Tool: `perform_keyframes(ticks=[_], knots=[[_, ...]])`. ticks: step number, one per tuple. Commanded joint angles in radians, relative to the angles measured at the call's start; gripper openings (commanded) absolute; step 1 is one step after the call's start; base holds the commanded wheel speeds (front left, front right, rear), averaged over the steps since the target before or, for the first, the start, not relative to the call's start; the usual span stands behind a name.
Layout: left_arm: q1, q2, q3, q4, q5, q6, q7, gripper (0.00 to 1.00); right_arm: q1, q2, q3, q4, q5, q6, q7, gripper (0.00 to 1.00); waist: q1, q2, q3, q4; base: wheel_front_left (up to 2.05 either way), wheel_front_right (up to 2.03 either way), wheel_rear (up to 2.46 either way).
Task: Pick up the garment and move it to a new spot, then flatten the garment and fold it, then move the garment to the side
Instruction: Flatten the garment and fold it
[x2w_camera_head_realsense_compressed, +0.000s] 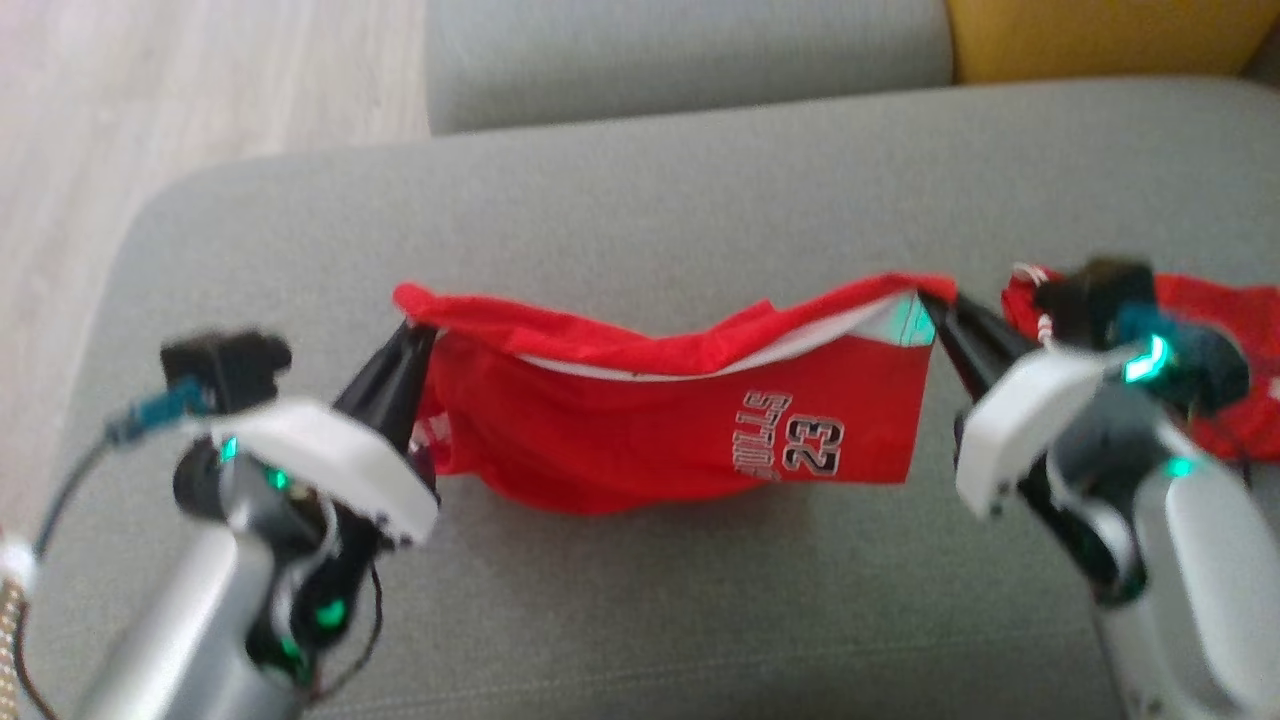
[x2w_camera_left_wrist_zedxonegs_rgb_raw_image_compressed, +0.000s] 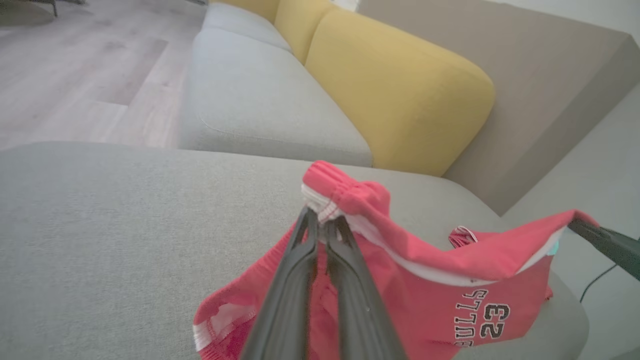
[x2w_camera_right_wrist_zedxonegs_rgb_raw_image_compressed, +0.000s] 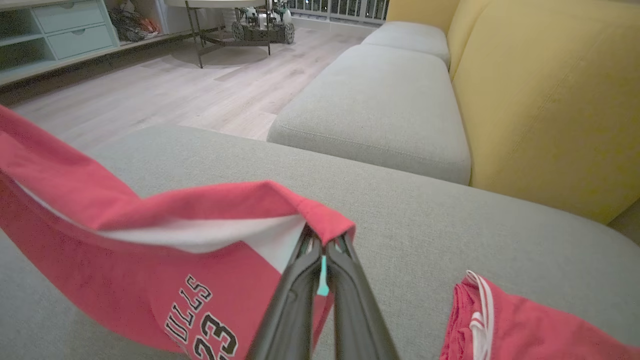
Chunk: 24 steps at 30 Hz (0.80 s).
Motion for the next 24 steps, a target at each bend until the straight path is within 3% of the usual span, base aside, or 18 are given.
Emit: perform_keyframes(ticks=[1, 6, 10, 11, 16, 20, 24], knots=[[-0.109, 0.032, 0.039, -0.042, -0.014, -0.010, 0.024, 0.00, -0.095, -0.009, 0.020, -0.046, 0.023, 0.000, 0.023, 0.00, 0.0000, 0.0000, 0.038, -0.010, 0.00, 0.00, 0.00], [-0.380, 0.051, 0.041, 0.051, -0.051, -0.055, 0.181, 0.00, -0.396, 0.033, 0.011, 0.054, 0.148, 0.000, 0.151, 0.00, 0.0000, 0.0000, 0.179, -0.029, 0.00, 0.00, 0.00], [-0.697, 0.040, 0.061, 0.213, 0.001, -0.068, 0.190, 0.00, -0.739, 0.059, -0.039, 0.224, 0.122, 0.000, 0.111, 0.00, 0.0000, 0.0000, 0.352, -0.033, 0.00, 0.00, 0.00], [-0.856, 0.028, 0.065, 0.298, 0.042, -0.081, 0.152, 0.00, -0.907, 0.070, -0.055, 0.322, 0.084, 0.000, 0.040, 0.00, 0.0000, 0.0000, 0.430, -0.037, 0.00, 0.00, 0.00], [-1.175, -0.012, 0.078, 0.499, 0.156, -0.092, -0.059, 0.00, -1.237, 0.099, -0.145, 0.533, 0.009, 0.000, -0.246, 0.00, 0.0000, 0.0000, 0.547, -0.040, 0.00, 0.00, 0.00], [-1.291, -0.055, 0.107, 0.648, 0.170, -0.095, -0.221, 0.00, -1.349, 0.107, -0.186, 0.678, -0.006, 0.000, -0.439, 0.00, 0.0000, 0.0000, 0.576, -0.031, 0.00, 0.00, 0.00], [-1.287, -0.087, 0.102, 0.766, 0.153, -0.157, -0.306, 0.00, -1.342, 0.108, -0.132, 0.822, 0.103, 0.000, -0.512, 0.00, 0.0000, 0.0000, 0.584, -0.013, 0.00, 0.00, 0.00]])
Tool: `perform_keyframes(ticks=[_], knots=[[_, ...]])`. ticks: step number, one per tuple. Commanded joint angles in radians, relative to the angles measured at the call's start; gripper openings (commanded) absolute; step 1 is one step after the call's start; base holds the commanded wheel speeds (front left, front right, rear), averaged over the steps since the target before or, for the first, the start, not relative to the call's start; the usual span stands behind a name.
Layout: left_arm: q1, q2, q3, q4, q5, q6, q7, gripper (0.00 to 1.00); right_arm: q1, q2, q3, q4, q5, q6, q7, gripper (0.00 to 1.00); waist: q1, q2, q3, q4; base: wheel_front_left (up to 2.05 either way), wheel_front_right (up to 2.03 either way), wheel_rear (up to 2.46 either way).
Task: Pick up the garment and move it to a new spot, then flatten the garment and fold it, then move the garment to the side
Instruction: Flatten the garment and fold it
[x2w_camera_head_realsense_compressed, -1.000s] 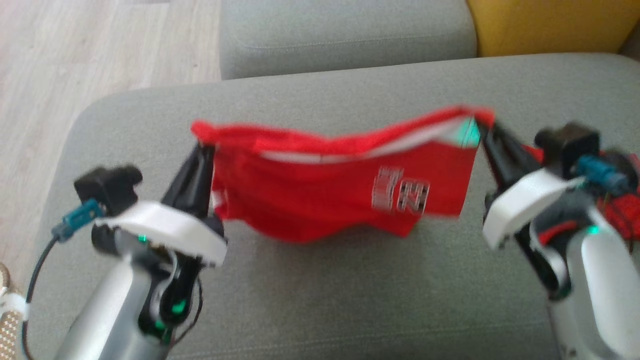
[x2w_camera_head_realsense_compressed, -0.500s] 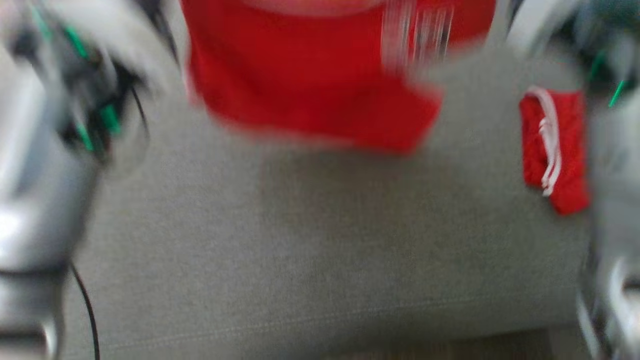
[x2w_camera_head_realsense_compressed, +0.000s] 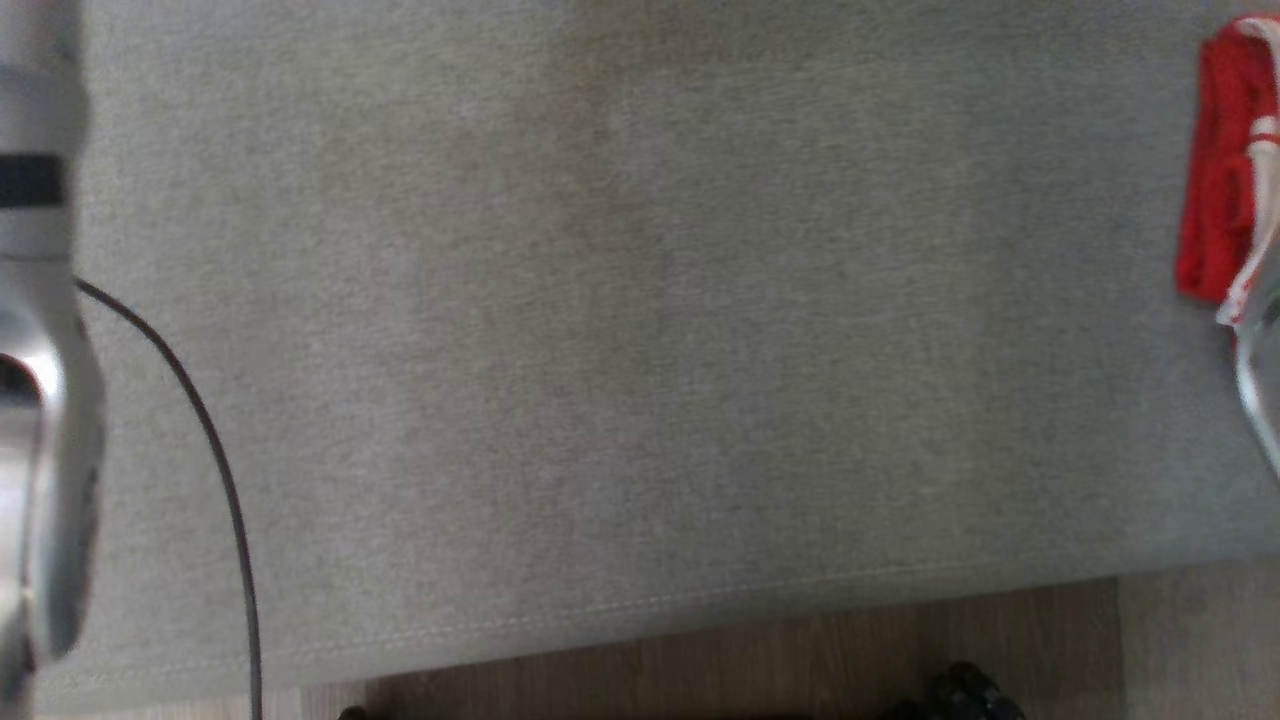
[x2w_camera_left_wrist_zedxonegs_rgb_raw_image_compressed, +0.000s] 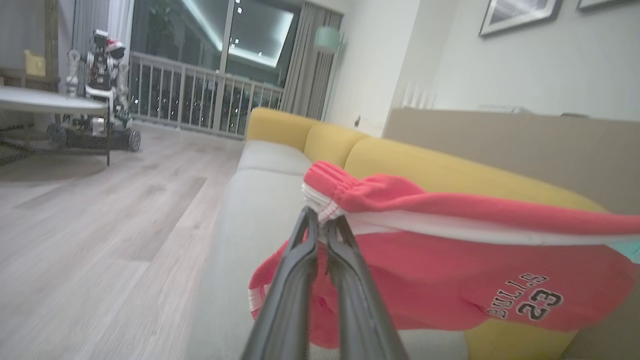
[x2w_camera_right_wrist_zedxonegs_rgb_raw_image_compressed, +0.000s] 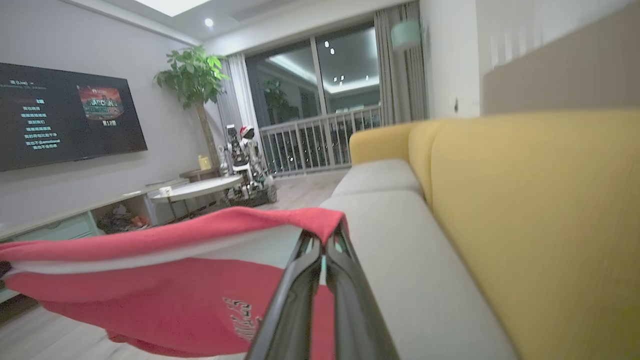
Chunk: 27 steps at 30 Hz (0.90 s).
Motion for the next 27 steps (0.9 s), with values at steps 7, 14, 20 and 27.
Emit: perform_keyframes(ticks=[7, 14, 20, 27], knots=[[0.114, 0.015, -0.035, 0.170, 0.003, -0.070, -0.018, 0.00, 0.125, 0.023, 0.108, 0.187, 0.162, 0.000, 0.052, 0.00, -0.0004, 0.0001, -0.007, 0.042, 0.00, 0.00, 0.00], [0.266, -0.007, -0.157, 0.291, 0.036, -0.125, 0.033, 0.00, 0.268, 0.023, 0.224, 0.306, 0.199, 0.000, 0.162, 0.00, -0.0004, 0.0001, -0.064, 0.064, 0.00, 0.00, 0.00], [0.385, -0.015, -0.212, 0.353, 0.030, -0.134, 0.020, 0.00, 0.394, -0.009, 0.311, 0.335, 0.237, 0.000, 0.264, 0.00, -0.0004, 0.0001, -0.159, 0.078, 0.00, 0.00, 0.00], [0.520, -0.016, -0.330, 0.344, 0.029, -0.136, 0.042, 0.00, 0.523, -0.089, 0.425, 0.297, 0.275, 0.000, 0.329, 0.00, -0.0004, 0.0001, -0.260, 0.084, 0.00, 0.00, 0.00]])
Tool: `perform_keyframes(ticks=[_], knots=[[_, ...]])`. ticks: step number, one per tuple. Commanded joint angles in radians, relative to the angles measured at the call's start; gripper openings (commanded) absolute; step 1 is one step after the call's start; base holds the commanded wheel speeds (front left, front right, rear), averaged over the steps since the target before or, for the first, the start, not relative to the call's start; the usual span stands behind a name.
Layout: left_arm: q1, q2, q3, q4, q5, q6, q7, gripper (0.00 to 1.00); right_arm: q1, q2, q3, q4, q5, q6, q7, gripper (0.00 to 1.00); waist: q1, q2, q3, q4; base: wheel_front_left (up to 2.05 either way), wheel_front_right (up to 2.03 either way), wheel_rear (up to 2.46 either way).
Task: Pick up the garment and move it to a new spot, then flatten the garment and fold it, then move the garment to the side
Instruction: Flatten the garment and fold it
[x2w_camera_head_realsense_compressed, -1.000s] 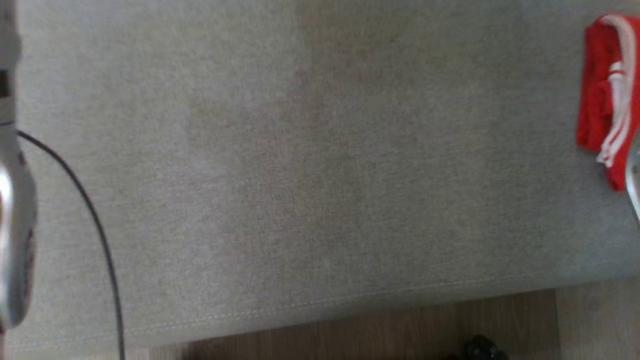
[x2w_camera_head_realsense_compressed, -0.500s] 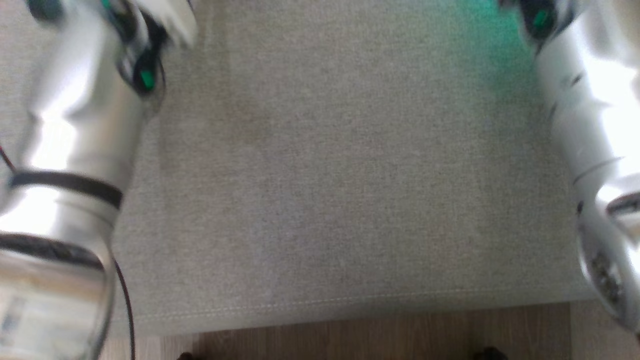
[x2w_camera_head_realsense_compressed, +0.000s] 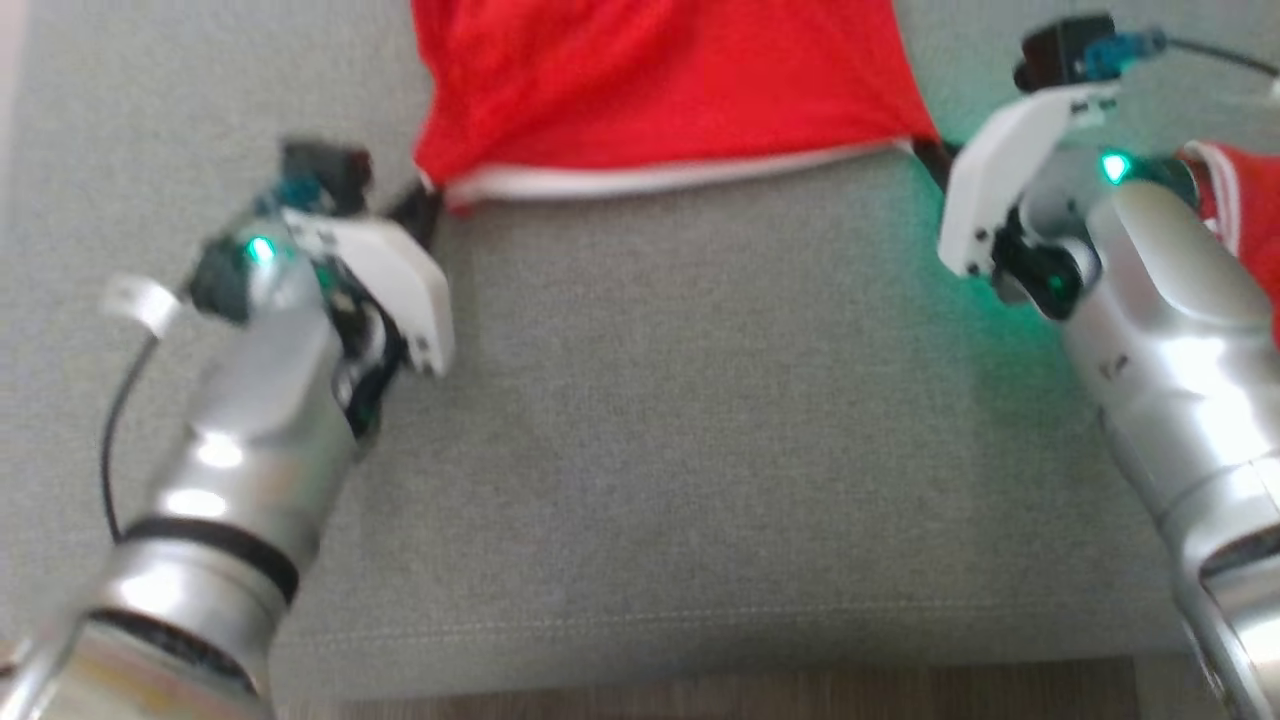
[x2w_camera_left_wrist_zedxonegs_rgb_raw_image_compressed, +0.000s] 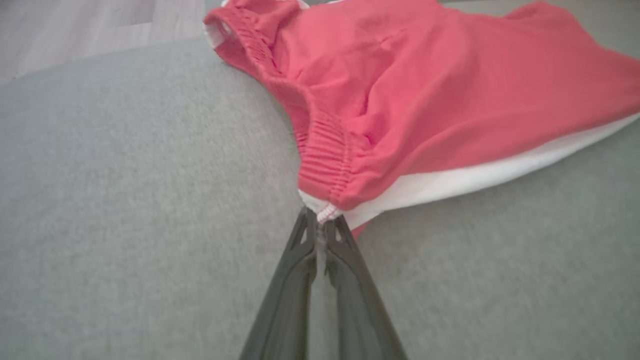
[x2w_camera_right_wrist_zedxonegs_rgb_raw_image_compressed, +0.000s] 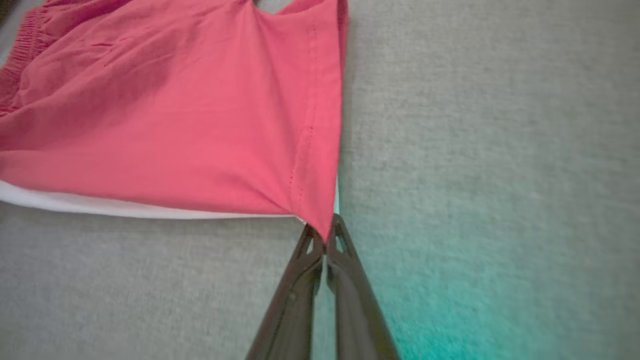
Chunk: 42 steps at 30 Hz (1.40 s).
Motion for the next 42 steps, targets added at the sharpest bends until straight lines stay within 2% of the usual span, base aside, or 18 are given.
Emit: perform_keyframes(ticks=[1, 11, 19, 23, 29, 31, 34, 42], knots=[[-0.001, 0.038, 0.002, -0.033, -0.014, -0.006, 0.007, 0.00, 0.021, -0.009, 0.022, -0.036, 0.020, 0.000, 0.015, 0.00, 0.0000, -0.0001, -0.045, 0.006, 0.00, 0.00, 0.00], [0.144, 0.086, -0.101, -0.120, -0.066, -0.006, 0.002, 0.00, 0.157, -0.148, 0.156, -0.138, 0.103, 0.000, 0.159, 0.00, 0.0000, -0.0001, -0.163, 0.014, 0.00, 0.00, 0.00], [0.269, 0.103, -0.155, -0.185, -0.107, -0.006, 0.020, 0.00, 0.287, -0.280, 0.279, -0.331, 0.250, 0.000, 0.390, 0.00, 0.0000, -0.0001, -0.254, 0.025, 0.00, 0.00, 0.00], [0.349, 0.116, -0.166, -0.241, -0.170, -0.006, 0.069, 0.00, 0.354, -0.365, 0.318, -0.428, 0.307, 0.000, 0.505, 0.00, 0.0000, -0.0001, -0.295, 0.033, 0.00, 0.00, 0.00], [0.467, 0.177, -0.202, -0.390, -0.247, -0.006, 0.156, 0.00, 0.469, -0.459, 0.305, -0.524, 0.398, 0.000, 0.689, 0.00, 0.0000, -0.0001, -0.350, 0.052, 0.00, 0.00, 0.00], [0.491, 0.187, -0.202, -0.417, -0.269, -0.006, 0.180, 0.00, 0.488, -0.471, 0.301, -0.541, 0.405, 0.000, 0.713, 0.00, 0.0000, -0.0001, -0.359, 0.055, 0.00, 0.00, 0.00], [0.551, 0.230, -0.207, -0.507, -0.302, -0.003, 0.232, 0.00, 0.544, -0.498, 0.293, -0.600, 0.415, 0.000, 0.772, 0.00, 0.0000, -0.0001, -0.389, 0.060, 0.00, 0.00, 0.00], [0.693, 0.338, -0.224, -0.786, -0.351, 0.053, 0.336, 0.00, 0.692, -0.570, 0.230, -0.764, 0.418, 0.000, 0.908, 0.00, 0.0000, -0.0001, -0.427, 0.073, 0.00, 0.00, 0.00]])
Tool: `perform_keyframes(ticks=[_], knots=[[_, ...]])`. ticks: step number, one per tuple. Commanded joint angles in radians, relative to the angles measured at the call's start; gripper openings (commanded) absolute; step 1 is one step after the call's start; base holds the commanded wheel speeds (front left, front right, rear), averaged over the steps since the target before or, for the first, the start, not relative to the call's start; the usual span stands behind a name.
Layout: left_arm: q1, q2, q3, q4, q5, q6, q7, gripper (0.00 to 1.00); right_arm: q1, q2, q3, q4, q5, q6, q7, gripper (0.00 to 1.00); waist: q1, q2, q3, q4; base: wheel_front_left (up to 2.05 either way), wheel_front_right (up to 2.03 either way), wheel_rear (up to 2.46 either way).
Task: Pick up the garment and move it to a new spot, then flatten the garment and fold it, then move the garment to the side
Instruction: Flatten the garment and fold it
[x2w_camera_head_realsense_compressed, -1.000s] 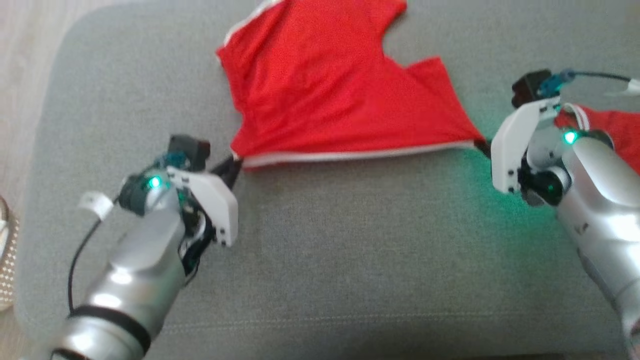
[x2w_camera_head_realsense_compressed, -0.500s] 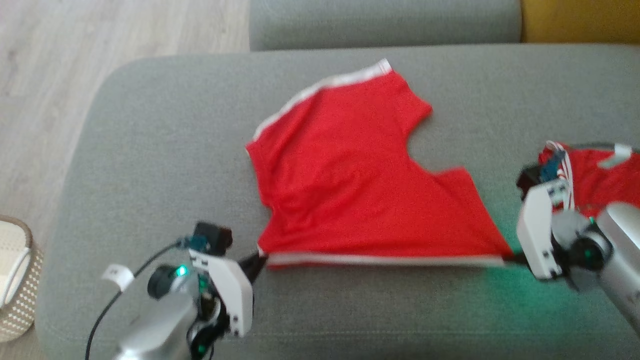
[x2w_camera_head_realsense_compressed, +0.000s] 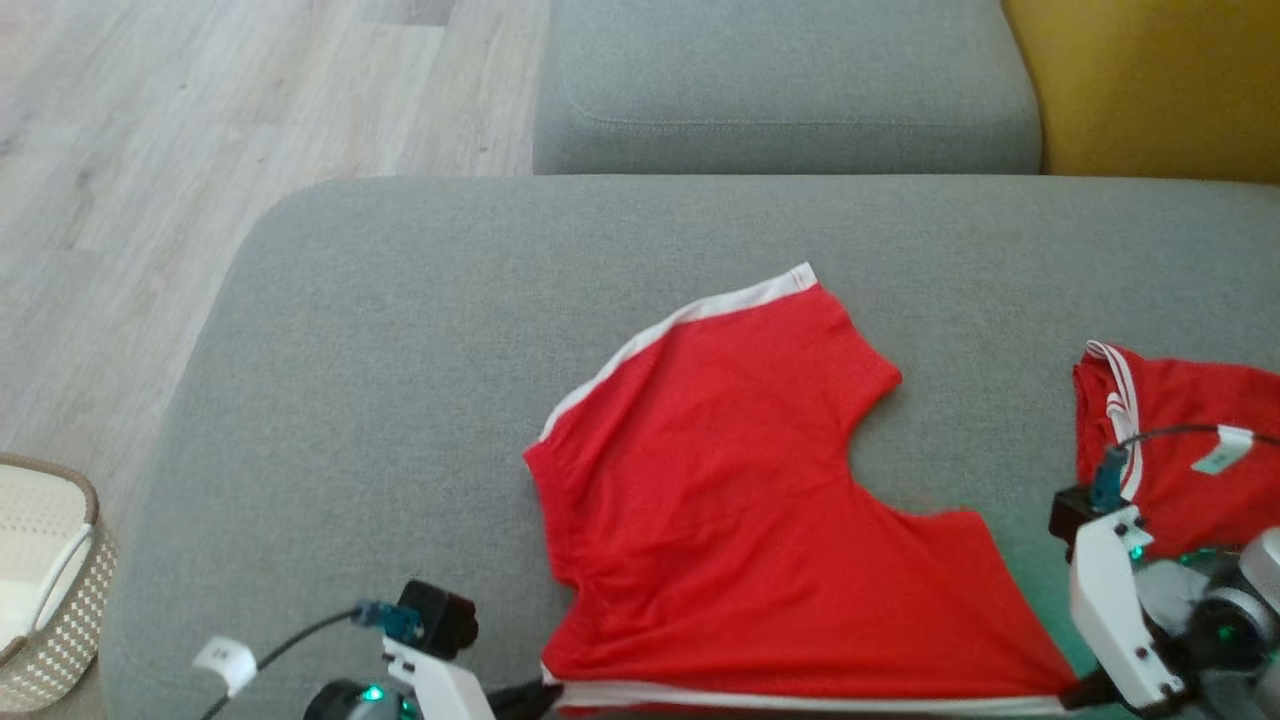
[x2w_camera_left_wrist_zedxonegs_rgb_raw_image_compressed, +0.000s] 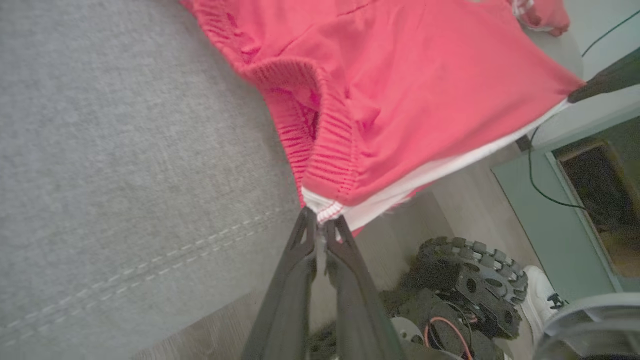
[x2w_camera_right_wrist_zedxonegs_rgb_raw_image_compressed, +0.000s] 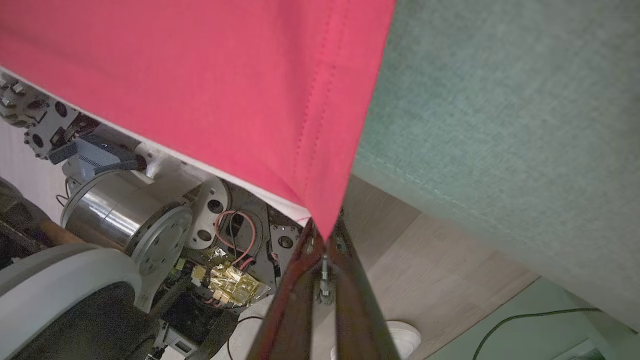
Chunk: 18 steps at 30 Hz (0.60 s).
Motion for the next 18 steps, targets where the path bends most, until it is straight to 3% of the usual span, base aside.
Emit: perform_keyframes(ticks=[1, 5, 8, 13, 18], knots=[[-0.040, 0.042, 0.042, -0.032, -0.006, 0.011, -0.001, 0.00, -0.005, -0.053, -0.023, -0.026, -0.001, -0.001, 0.010, 0.00, 0.0001, -0.0001, -0.001, 0.002, 0.00, 0.00, 0.00], [-0.005, 0.070, 0.044, -0.144, -0.002, 0.044, -0.005, 0.00, 0.028, -0.058, -0.083, -0.117, -0.036, -0.001, 0.060, 0.00, 0.0001, -0.0001, 0.002, 0.003, 0.00, 0.00, 0.00], [0.000, 0.082, 0.054, -0.197, 0.006, 0.068, -0.015, 0.00, 0.031, -0.022, -0.150, -0.160, -0.060, -0.001, 0.075, 0.00, 0.0001, -0.0001, 0.011, 0.008, 0.00, 0.00, 0.00], [-0.037, 0.073, 0.111, -0.264, -0.023, 0.099, -0.031, 0.00, -0.023, 0.091, -0.296, -0.198, -0.140, -0.001, 0.053, 0.00, 0.0001, -0.0001, 0.040, 0.029, 0.00, 0.00, 0.00], [-0.085, 0.054, 0.157, -0.280, -0.050, 0.106, -0.044, 0.00, -0.121, 0.199, -0.380, -0.180, -0.205, -0.001, 0.021, 0.00, 0.0001, -0.0001, 0.087, 0.054, 0.00, 0.00, 0.00]])
